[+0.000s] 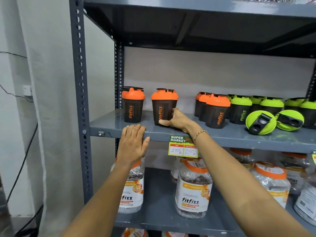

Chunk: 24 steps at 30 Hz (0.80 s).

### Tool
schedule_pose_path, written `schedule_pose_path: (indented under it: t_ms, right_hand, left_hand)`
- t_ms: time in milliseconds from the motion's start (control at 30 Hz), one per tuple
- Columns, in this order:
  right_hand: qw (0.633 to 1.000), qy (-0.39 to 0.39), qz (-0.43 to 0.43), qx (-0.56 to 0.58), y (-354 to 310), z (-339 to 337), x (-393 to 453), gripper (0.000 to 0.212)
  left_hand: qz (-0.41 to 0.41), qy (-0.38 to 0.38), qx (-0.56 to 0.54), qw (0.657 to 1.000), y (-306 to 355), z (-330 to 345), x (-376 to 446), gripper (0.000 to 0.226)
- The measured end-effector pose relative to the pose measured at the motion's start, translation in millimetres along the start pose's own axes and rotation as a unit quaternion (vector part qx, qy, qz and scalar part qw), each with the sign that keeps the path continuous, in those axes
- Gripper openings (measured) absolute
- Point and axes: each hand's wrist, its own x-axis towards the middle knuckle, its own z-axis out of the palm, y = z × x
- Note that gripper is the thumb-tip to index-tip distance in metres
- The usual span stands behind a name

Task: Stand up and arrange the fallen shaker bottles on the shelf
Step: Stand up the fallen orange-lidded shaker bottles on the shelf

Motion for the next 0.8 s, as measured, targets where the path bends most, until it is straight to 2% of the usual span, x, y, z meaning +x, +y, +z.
schedule_pose_path:
  t_ms: [200, 367, 467, 533, 667, 800]
  right_hand:
    - [0.998, 0.008, 0.002, -0.062, -0.1, 4.1, 1.6, 0.086]
    - [0.997, -0.001, 0.006, -0.081, -5.6, 1.6, -9.3, 0.082]
    - [0.998, 0.019, 0.007, -0.066, -4.4, -4.6, -24.2, 0.082]
    - [0.996, 0.066, -0.008, -0.061, 1.0, -12.1, -38.8, 0.070]
    - [0.968, 0.215, -0.093, -0.087, 14.0, -39.1, -74.4, 0.018]
    - [0.951, 0.260, -0.127, -0.108, 28.0, -80.3, -108.6, 0.009]
  left_hand:
    - [-0.001, 0.000, 0.002, 1.000, 1.0, -2.7, 0.4, 0.035]
    - [-0.011, -0.046, 0.011, 0.999, 3.9, -11.4, 0.5, 0.036]
    - [-0.029, -0.075, -0.002, 0.997, 7.9, -19.2, 2.7, 0.039]
    - [-0.055, -0.088, -0.035, 0.994, 12.5, -24.2, 3.7, 0.043]
    - [-0.115, -0.084, -0.117, 0.983, 31.1, -33.1, 3.9, 0.051]
    - [-0.087, -0.097, -0.151, 0.980, 71.5, -36.3, 6.3, 0.052]
